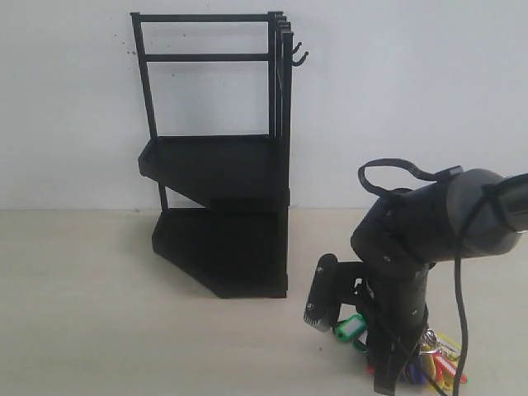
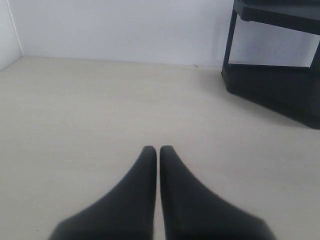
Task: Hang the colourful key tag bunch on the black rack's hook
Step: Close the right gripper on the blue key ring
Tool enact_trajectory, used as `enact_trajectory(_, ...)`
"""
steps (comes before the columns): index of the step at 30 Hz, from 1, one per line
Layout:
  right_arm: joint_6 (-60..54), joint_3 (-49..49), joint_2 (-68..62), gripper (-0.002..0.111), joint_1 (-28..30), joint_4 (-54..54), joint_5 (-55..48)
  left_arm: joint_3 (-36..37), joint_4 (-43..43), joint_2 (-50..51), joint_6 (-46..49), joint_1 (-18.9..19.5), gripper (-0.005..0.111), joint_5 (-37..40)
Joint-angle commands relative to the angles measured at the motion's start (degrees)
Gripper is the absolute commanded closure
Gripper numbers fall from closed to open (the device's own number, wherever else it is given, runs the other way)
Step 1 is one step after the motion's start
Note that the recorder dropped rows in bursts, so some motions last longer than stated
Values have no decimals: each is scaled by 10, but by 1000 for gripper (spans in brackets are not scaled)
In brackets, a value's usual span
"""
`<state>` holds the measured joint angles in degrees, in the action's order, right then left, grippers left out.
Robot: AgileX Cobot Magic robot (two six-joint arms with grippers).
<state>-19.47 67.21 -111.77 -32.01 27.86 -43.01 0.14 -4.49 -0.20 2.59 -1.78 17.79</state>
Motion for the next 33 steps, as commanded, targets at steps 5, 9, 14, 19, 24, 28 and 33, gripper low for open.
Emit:
enact_trajectory(5,2,1,-4,64,0,9,5,-1,-1,2,0,2,102,-2)
enact_trajectory(9,14,1,-4,64,0,9,12,-1,-1,2,0,2,102,-2)
enact_trajectory(14,31,1,-4,64,0,9,16,-1,-1,2,0,2,102,-2)
enact_trajectory(19,67,1,-4,65,1,10,16,-1,-1,2,0,2,102,-2)
enact_trajectory(24,67,1,-4,65,1,10,15,-1,-1,2,0,2,102,-2)
enact_trajectory(28,73,1,-15,71,1,10,-4,-1,-1,2,0,2,102,-2)
enact_trajectory(33,102,1,-18,108,1,11,-38,-1,-1,2,0,2,102,-2)
